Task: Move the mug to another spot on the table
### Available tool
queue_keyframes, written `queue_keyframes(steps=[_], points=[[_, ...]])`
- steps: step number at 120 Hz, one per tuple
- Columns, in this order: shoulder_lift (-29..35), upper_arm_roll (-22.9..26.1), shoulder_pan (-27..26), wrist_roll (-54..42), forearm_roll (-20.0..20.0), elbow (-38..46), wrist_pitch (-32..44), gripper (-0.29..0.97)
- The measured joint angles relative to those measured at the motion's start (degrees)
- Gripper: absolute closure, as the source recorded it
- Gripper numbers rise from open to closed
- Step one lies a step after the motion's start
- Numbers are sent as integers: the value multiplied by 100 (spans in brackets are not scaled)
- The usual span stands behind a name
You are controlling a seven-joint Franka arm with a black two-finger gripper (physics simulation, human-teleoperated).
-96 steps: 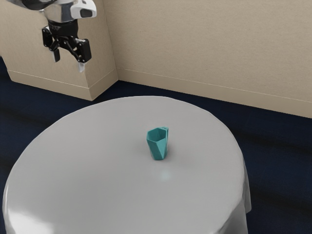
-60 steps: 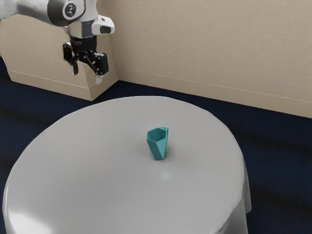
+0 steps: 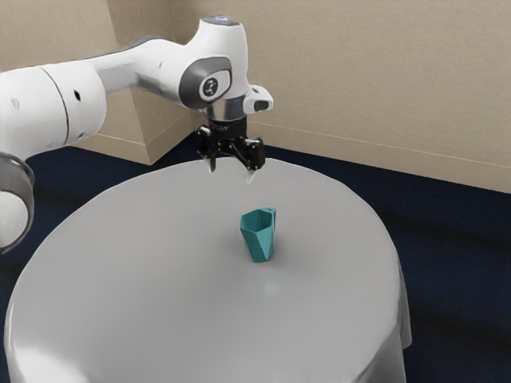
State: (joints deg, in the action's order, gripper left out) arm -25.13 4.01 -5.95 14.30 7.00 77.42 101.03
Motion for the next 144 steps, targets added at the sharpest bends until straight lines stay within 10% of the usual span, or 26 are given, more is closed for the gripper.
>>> queue_keyframes(steps=[144], points=[[-1885, 369, 111, -637, 348, -1096, 976, 0]])
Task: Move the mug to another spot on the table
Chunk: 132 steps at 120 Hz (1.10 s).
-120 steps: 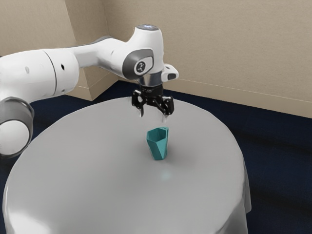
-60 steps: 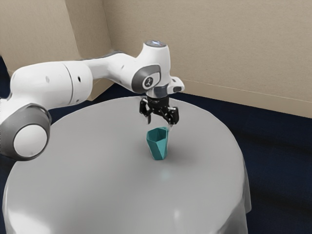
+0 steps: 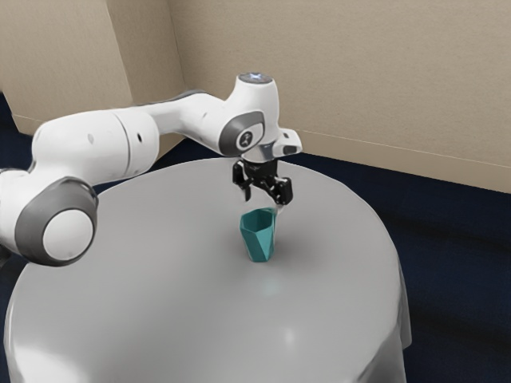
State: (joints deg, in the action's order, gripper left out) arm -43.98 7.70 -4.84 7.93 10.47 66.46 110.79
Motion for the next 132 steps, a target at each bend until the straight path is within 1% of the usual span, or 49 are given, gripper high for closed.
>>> queue_keyframes(steps=[56, 110, 120, 132], points=[[-256, 23, 27, -336, -22, -52, 87, 0], [-344, 30, 84, -479, -53, -17, 135, 0], [-344, 30, 88, -496, -51, -17, 136, 3], [-344, 30, 95, -518, -53, -16, 136, 10]])
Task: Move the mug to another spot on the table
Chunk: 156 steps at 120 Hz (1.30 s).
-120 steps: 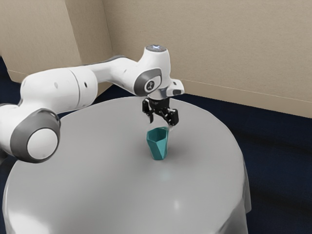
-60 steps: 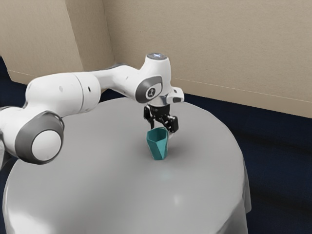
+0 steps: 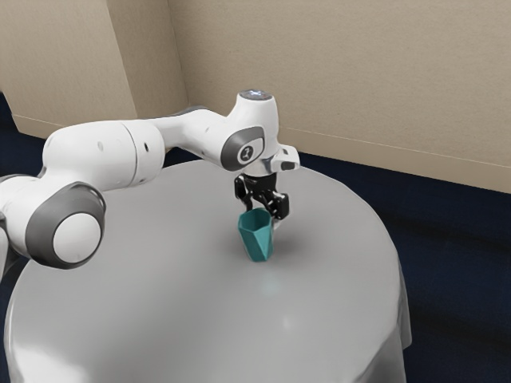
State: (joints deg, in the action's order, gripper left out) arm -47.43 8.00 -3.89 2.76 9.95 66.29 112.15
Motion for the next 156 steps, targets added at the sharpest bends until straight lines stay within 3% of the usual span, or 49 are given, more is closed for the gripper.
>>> queue_keyframes(steps=[45, 94, 156], points=[[23, -17, 34, -63, 19, 0, -31, 34], [208, -55, 68, -77, 49, 15, -240, 44], [711, -461, 436, 53, -750, 613, -1385, 50]])
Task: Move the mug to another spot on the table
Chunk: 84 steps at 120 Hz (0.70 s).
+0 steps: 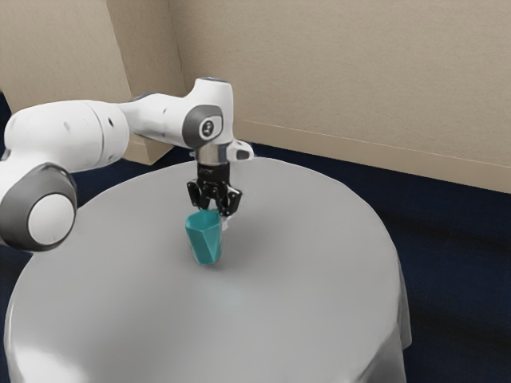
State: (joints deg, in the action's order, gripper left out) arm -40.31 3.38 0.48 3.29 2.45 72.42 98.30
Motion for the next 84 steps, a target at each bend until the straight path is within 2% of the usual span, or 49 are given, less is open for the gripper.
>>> queue_keyframes(steps=[27, 84], points=[[172, -61, 171, 48, -117, 355, -139, 49], [167, -64, 399, 63, -159, 358, -173, 47]])
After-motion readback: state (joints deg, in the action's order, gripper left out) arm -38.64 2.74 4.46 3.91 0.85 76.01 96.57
